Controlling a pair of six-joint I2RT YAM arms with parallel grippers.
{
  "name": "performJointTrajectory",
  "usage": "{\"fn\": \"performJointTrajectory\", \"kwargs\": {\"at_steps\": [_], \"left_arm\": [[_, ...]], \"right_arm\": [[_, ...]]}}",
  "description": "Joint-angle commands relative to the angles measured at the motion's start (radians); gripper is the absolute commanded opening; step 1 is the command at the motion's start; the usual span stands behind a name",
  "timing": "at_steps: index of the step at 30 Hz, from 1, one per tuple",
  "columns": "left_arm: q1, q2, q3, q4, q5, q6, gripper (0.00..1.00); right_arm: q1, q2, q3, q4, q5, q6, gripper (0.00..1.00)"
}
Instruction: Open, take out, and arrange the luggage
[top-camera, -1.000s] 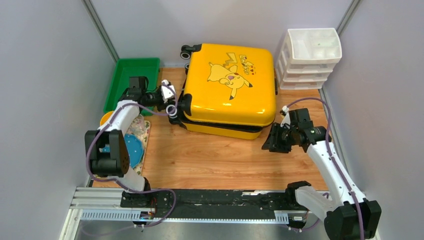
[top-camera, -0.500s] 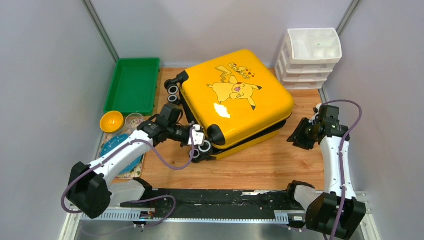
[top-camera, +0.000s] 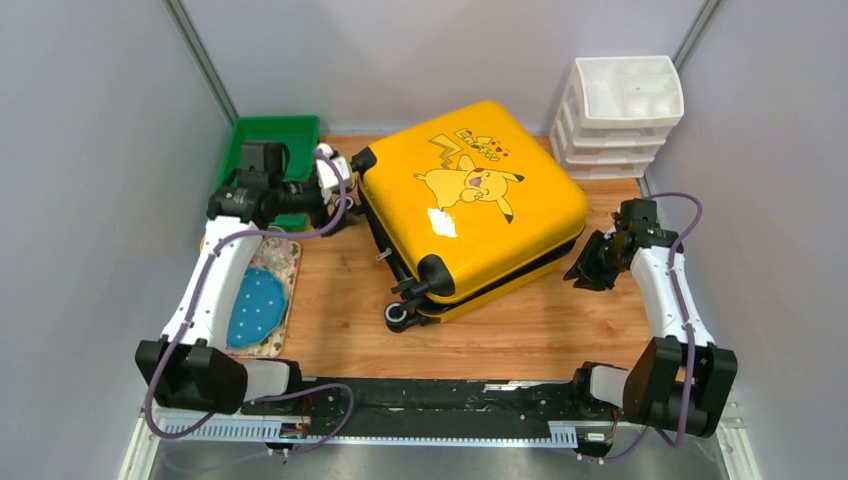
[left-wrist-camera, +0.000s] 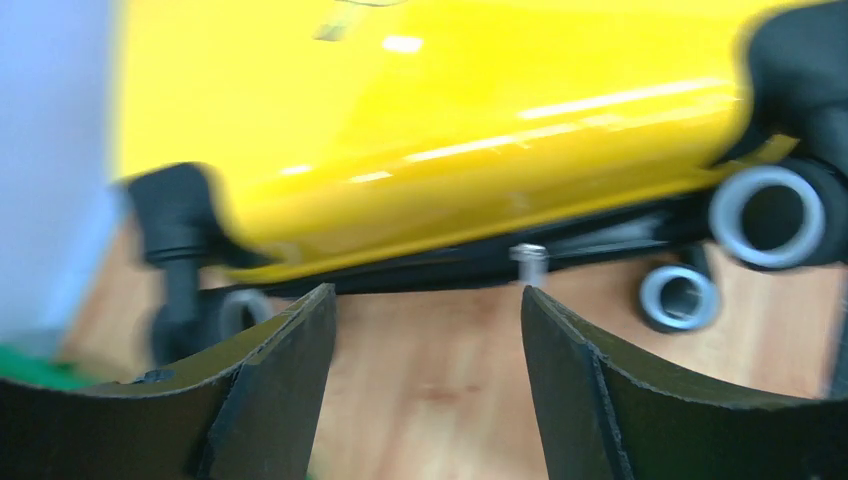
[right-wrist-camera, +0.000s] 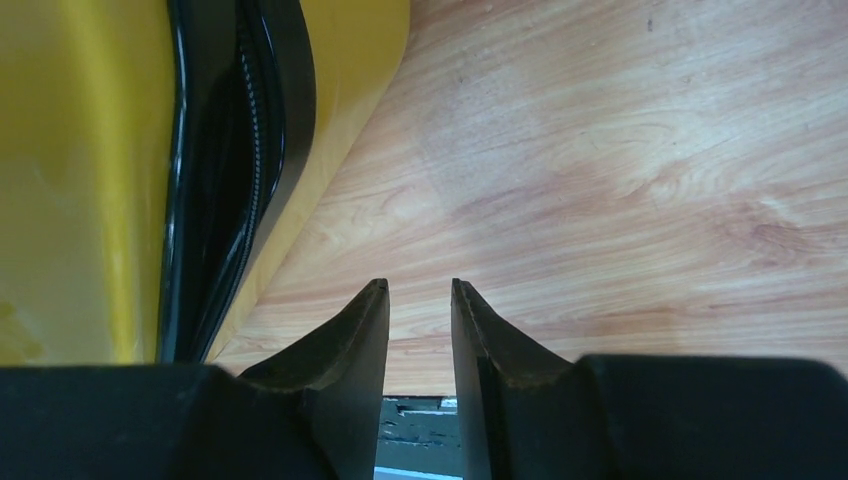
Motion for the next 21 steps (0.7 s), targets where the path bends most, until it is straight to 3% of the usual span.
{"fn": "performJointTrajectory", "kwargs": {"at_steps": [1,3,10,17,21], "left_arm": [[0.082,0.165,0.225,-0.018,-0.163,0.035,0.78],[0.104,0.288,0.32,-0.076,-0.194,0.11,0.78],[0.124,0.561,0.627,-0.101,-0.224,0.13,0.8],[0.124,0.655,0.652,-0.154,-0.129,0.165,0.8],[0.124,0.635,0.548,-0.118,-0.095,0.161,0.74]], "right_arm": [[0.016,0.023,0.022,0.06,0.033,0.062,0.33],[0.016,0.028,0.002,0.053,0.042,0.062,0.33],[0.064,0.028,-0.05,0.114,0.007,0.071,0.32],[0.138,0.066,-0.068,0.187,0.004,0.105,0.34],[0.182,0.106,-0.058,0.269,-0.001,0.117,0.34]]}}
